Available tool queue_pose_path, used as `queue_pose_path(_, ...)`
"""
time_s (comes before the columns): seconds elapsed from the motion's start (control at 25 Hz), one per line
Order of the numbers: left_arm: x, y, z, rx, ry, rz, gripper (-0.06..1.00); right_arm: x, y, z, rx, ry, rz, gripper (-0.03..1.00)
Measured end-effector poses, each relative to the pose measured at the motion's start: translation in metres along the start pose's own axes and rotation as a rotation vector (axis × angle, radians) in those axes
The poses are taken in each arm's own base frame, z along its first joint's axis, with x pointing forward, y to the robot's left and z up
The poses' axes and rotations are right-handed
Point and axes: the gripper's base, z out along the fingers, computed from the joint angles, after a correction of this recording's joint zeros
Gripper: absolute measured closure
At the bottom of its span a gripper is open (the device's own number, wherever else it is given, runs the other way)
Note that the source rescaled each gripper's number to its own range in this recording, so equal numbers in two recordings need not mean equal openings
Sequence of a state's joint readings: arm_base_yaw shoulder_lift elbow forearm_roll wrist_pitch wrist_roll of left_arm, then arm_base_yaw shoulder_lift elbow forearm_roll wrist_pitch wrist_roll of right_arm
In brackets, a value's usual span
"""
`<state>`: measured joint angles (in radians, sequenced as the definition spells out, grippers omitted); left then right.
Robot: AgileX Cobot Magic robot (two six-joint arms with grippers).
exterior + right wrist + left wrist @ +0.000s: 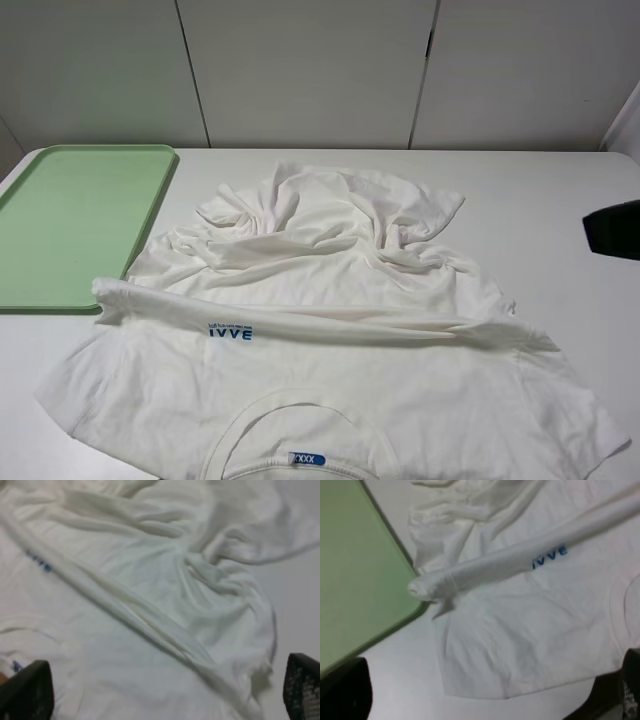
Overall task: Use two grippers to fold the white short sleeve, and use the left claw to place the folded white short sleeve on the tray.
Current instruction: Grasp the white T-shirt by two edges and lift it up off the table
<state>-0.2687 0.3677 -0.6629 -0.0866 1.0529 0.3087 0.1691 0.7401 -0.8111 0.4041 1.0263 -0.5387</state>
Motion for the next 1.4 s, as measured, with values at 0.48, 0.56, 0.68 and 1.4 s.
queue_pose_path(0.48, -0.067, 0.013, 0.079, 0.232, 0.355, 0.101, -0.04, -0.015, -0.008, 0.092, -0.181, 0.25, -0.428, -0.03)
queue_pose_path(0.56, -0.069, 0.012, 0.104, 0.276, 0.456, 0.122, -0.04, -0.014, -0.009, 0.099, -0.175, 0.277, -0.46, -0.03)
queue_pose_path(0.68, -0.069, 0.012, 0.116, 0.296, 0.505, 0.129, -0.04, -0.013, -0.01, 0.12, -0.156, 0.345, -0.553, -0.03)
queue_pose_path(1.4, -0.069, 0.017, 0.141, 0.305, 0.583, 0.225, -0.02, 0.024, -0.031, 0.218, -0.146, 0.705, -0.738, -0.03)
